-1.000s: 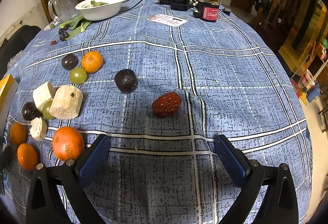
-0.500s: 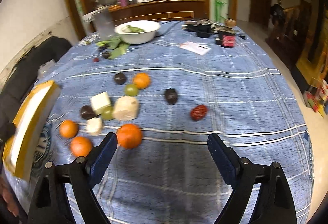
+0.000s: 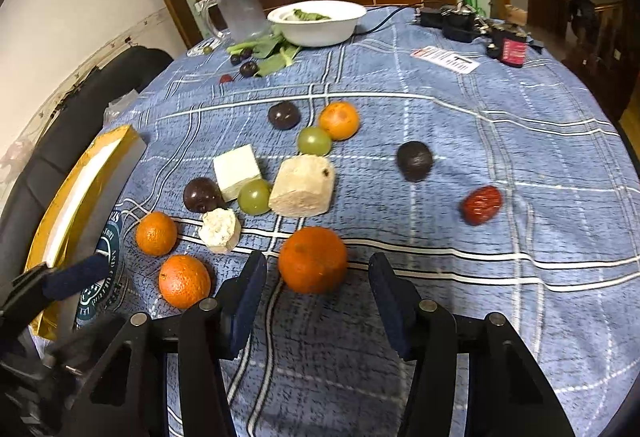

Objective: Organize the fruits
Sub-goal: 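Close the left tool on a mandarin orange and lift it, then carry the orange over the yellow-rimmed tray and open the left tool, then grasp another orange with the left tool while the right tool grasps a white cylindrical chunk, then drop the orange into the tray with the left tool while the right tool drops the white chunk there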

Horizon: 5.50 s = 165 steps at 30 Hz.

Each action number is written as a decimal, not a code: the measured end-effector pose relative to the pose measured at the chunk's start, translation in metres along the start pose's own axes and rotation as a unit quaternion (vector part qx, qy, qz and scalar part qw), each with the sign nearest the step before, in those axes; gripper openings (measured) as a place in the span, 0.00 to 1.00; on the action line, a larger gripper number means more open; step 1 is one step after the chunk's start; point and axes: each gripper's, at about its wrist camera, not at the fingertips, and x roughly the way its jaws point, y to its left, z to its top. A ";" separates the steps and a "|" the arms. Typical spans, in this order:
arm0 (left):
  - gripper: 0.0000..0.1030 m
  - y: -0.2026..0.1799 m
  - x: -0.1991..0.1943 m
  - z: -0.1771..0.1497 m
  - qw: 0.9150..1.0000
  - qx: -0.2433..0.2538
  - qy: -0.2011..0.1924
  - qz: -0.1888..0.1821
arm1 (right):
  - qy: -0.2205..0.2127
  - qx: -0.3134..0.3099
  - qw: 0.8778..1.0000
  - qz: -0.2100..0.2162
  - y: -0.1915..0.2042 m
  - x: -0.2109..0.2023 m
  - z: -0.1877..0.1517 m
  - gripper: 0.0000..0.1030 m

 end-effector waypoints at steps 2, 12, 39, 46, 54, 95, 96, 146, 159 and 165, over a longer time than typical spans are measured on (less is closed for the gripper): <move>0.50 0.000 0.012 0.002 1.000 0.002 0.013 -0.002 | 0.002 -0.004 1.000 0.004 0.002 0.004 0.000 0.51; 0.41 -0.003 0.041 0.002 0.999 0.012 0.039 0.025 | -0.002 -0.008 1.000 0.004 0.000 0.007 -0.001 0.37; 0.34 0.208 -0.128 -0.034 0.957 -0.173 -0.039 0.228 | -0.018 -0.138 0.978 0.154 0.221 -0.038 0.023 0.38; 0.34 0.250 -0.109 -0.058 0.952 -0.224 -0.023 0.206 | 0.044 -0.203 0.968 0.142 0.295 0.025 -0.002 0.38; 0.44 0.260 -0.120 -0.057 0.954 -0.238 -0.046 0.176 | 0.066 -0.225 0.965 0.120 0.319 0.060 -0.015 0.39; 0.91 0.037 -0.322 0.106 0.971 -0.064 -0.225 0.052 | -0.323 -0.099 0.931 -0.140 0.070 -0.371 0.121 0.81; 0.93 0.035 -0.322 0.111 0.970 -0.062 -0.230 0.052 | -0.328 -0.097 0.928 -0.145 0.066 -0.379 0.124 0.84; 0.32 0.034 0.026 0.055 0.989 -0.093 0.021 0.110 | -0.060 0.046 0.996 0.050 -0.001 0.016 0.034 0.40; 0.32 0.040 -0.061 0.055 0.985 -0.119 -0.060 0.111 | -0.091 0.009 0.995 0.051 0.021 -0.003 0.022 0.40; 0.32 0.101 -0.111 0.026 0.974 -0.142 -0.092 0.150 | -0.093 0.002 0.995 0.033 0.039 -0.017 0.017 0.40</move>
